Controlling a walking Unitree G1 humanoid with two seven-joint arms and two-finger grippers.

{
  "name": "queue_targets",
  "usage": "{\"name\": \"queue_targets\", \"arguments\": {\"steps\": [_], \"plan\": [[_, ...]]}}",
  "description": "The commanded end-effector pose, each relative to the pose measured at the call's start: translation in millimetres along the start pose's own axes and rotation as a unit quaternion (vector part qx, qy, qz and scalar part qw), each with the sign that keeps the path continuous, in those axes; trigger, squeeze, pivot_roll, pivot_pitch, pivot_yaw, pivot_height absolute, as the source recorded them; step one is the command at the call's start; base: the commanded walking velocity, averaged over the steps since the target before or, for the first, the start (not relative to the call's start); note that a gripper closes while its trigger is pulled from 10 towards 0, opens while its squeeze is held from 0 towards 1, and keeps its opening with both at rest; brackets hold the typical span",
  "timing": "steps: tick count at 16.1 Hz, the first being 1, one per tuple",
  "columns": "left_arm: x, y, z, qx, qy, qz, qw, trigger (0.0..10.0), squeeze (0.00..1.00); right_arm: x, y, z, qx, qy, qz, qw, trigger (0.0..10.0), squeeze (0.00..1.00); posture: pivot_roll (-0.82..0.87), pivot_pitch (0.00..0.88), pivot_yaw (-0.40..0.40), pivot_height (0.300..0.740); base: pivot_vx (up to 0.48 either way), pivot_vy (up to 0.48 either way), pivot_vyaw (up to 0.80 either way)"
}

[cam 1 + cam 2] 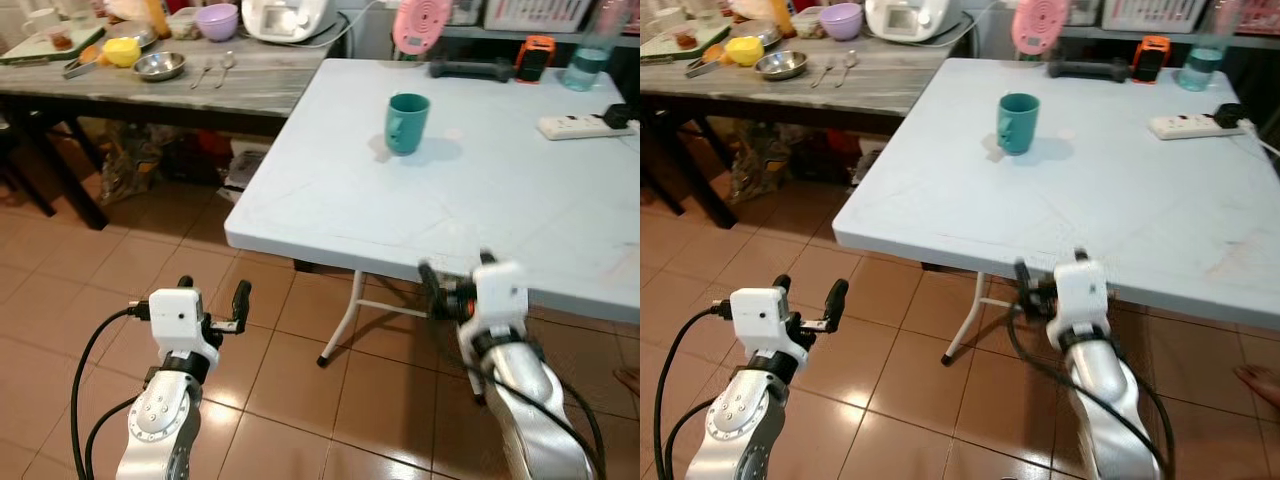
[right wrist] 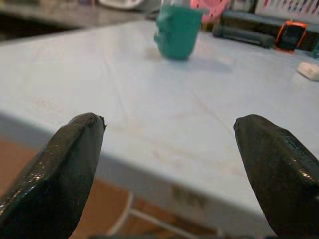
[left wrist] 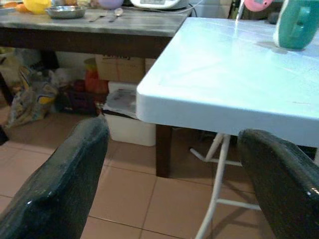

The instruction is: Setting the table

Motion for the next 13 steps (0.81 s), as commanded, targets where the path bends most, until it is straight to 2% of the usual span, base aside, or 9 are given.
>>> {"name": "queue_targets", "arguments": {"steps": [1,3,5,9,13], "plan": [[-0.7,1,-2.2,0.006,0.001,0.002,1.000,10.0,0.00,-0.8,3,-4.3,-0.012,0.022,-0.005,1.000,10.0,0.00,-0.18,0.102,0.066,0.740,0.000,0.000,0.00],[-0.7,1,0.8,0.003,-0.002,0.004,1.000,10.0,0.00,-2.8,13,-6.3,-0.018,0.029,0.027,0.999,10.0,0.00,-0.17,0.100,0.063,0.740,0.000,0.000,0.00],[0.0,3,4.4,-0.003,-0.007,0.008,1.000,10.0,0.00,-1.6,16,-1.2,-0.023,0.014,0.031,0.999,10.0,0.00,-0.17,0.100,0.062,0.740,0.000,0.000,0.00],[1.9,5,7.4,-0.010,-0.010,0.014,1.000,10.0,0.00,-2.2,12,-1.0,-0.016,0.013,0.016,1.000,10.0,0.00,-0.18,0.102,0.060,0.740,0.000,0.000,-0.72],[5.3,6,13.5,-0.011,-0.019,0.018,1.000,10.0,0.00,0.9,16,-5.7,-0.022,0.019,0.023,0.999,10.0,0.00,-0.18,0.105,0.064,0.740,0.000,0.000,-0.75]]}}
Point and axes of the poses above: a point about 5 cm out from each wrist's last joint towards the gripper, its own x axis pointing out of the wrist towards the gripper, its own y axis along the axis of the wrist's last joint, z = x × y, the point moved 5 cm from there along x, pointing out of the wrist towards the gripper, and after that the axes turned 13 degrees about -x, right-handed, at the moved point
